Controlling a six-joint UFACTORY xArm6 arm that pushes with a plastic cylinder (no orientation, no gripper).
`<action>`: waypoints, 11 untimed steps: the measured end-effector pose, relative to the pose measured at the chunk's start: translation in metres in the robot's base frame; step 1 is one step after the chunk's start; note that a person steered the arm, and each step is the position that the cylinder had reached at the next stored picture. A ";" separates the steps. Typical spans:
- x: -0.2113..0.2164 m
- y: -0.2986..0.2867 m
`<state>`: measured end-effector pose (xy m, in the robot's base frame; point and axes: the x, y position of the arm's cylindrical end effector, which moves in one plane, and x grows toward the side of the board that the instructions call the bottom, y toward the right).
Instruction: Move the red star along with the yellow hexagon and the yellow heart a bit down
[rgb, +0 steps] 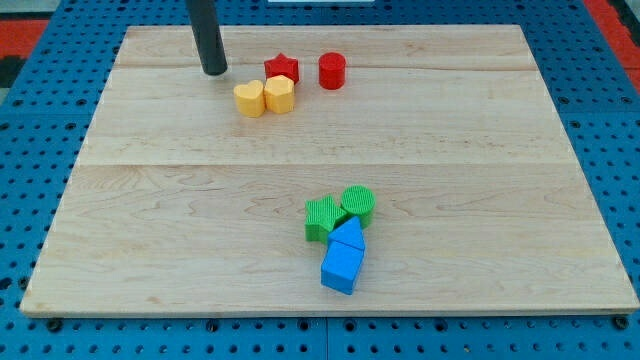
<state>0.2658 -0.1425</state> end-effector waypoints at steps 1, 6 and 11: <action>-0.029 0.026; -0.073 0.132; 0.031 0.076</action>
